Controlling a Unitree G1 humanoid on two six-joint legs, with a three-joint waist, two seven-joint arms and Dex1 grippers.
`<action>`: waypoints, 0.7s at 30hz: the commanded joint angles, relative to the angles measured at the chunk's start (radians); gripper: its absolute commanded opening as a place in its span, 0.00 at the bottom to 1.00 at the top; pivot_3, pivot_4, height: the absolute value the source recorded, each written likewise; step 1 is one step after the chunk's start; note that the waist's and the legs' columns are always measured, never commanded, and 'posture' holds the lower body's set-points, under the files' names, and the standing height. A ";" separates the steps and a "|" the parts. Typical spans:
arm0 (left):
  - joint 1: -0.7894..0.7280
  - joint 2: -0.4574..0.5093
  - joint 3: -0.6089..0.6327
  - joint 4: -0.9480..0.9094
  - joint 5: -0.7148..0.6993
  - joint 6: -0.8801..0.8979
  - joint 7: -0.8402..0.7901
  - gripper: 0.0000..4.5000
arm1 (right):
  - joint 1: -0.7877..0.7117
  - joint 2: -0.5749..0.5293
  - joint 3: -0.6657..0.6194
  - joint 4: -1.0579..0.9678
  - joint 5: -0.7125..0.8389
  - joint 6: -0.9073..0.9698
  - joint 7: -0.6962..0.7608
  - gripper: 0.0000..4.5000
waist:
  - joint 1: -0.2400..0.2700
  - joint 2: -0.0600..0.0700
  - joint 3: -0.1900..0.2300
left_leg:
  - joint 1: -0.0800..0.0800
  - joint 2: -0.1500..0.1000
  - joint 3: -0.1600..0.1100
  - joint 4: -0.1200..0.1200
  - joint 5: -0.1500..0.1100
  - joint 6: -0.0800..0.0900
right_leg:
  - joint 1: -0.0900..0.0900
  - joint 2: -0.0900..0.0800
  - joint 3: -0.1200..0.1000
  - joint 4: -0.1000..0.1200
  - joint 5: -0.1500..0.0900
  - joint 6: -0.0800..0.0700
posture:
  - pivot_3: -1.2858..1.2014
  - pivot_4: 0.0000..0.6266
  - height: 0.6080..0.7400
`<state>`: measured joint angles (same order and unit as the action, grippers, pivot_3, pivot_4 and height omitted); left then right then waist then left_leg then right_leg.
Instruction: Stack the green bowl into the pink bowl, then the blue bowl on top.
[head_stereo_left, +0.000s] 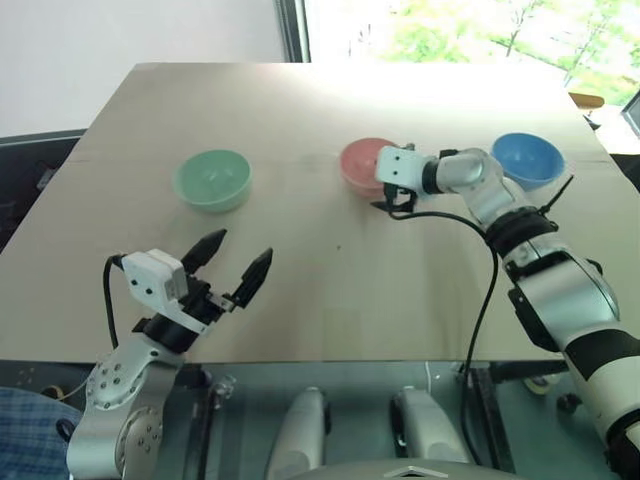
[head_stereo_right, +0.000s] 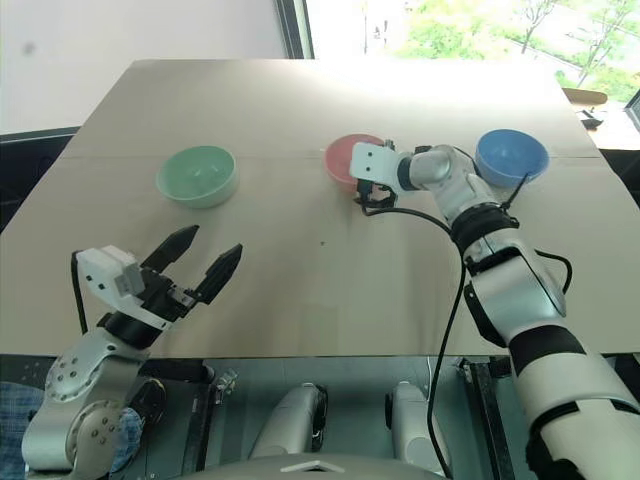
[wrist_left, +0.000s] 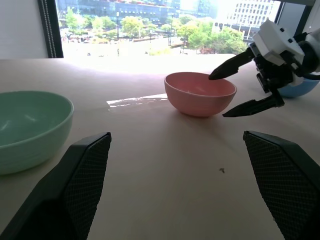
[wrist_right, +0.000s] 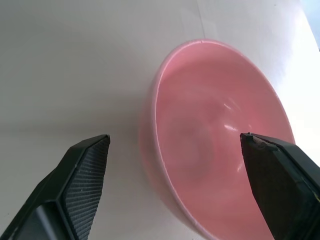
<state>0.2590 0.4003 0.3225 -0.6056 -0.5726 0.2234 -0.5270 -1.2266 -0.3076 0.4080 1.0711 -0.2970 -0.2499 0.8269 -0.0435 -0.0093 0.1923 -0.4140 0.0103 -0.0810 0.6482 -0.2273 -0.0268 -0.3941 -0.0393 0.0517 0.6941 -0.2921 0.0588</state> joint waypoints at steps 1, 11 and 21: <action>0.026 0.002 0.022 -0.070 -0.003 -0.033 0.004 1.00 | -0.058 0.018 0.023 0.072 -0.052 -0.052 -0.030 0.98 | 0.000 0.000 0.000 | 0.000 0.000 0.000 0.000 0.000 0.000 | 0.000 0.000 0.000 0.000 0.000 0.000 | 0.52 0.24 1.00; 0.062 -0.003 0.018 -0.100 0.013 -0.052 0.028 1.00 | -0.110 0.057 0.008 0.168 -0.094 -0.077 -0.062 0.30 | -0.001 0.000 0.000 | 0.000 0.000 0.001 -0.001 0.000 0.000 | -0.001 0.000 0.001 0.000 0.000 0.000 | 0.52 0.24 1.00; 0.050 0.008 0.001 -0.084 0.015 -0.049 0.016 1.00 | -0.083 0.013 -0.003 0.112 -0.089 -0.123 0.000 0.00 | 0.001 0.000 0.000 | 0.000 0.000 0.001 -0.001 0.000 0.000 | -0.002 0.000 0.001 0.000 0.000 0.000 | 0.52 0.24 1.00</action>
<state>0.3129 0.4020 0.3274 -0.6584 -0.5544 0.1917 -0.5029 -1.3005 -0.2646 0.4258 1.2405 -0.4016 -0.3418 0.7958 -0.0426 -0.0088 0.1926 -0.4144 0.0103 -0.0798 0.6475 -0.2273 -0.0267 -0.3956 -0.0392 0.0528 0.6944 -0.2921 0.0587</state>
